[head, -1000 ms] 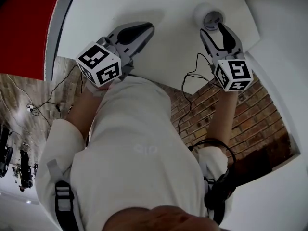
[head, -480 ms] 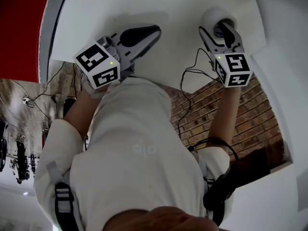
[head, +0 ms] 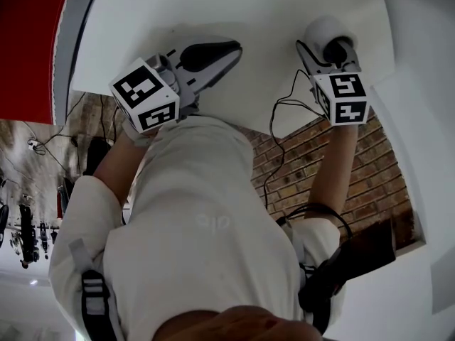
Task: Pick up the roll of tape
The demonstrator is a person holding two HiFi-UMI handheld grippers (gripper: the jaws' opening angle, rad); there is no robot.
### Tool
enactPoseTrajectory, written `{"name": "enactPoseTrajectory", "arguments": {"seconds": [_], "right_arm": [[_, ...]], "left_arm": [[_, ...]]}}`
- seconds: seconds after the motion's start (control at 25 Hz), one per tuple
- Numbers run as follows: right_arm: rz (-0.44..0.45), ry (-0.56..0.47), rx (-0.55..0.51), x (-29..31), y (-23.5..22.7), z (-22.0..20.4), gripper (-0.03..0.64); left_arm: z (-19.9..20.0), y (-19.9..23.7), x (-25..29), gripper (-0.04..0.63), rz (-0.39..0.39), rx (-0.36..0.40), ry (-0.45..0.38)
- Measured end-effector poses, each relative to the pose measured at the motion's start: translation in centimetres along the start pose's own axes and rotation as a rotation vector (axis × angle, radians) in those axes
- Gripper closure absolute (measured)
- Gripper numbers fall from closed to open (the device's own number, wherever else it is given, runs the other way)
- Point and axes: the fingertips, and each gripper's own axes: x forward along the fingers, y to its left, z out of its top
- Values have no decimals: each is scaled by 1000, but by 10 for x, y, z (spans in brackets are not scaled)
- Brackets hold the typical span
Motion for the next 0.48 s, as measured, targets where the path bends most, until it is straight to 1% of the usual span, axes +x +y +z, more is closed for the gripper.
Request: {"name": "enactPoseTrajectory", "arguments": {"seconds": [0.2,0.28,0.48], "right_arm": [[-32,87,19,4,-4,-4,367],[-47,110,25,6,-6,-6,367],[-77,160,27,10,-10,-12,367]], "left_arm": [[1,0,-2,584,-8,-6,-19],[1,0,-2,584,-16,-5,-40],[-1,5,-1,584,-17,-16,-55]]}}
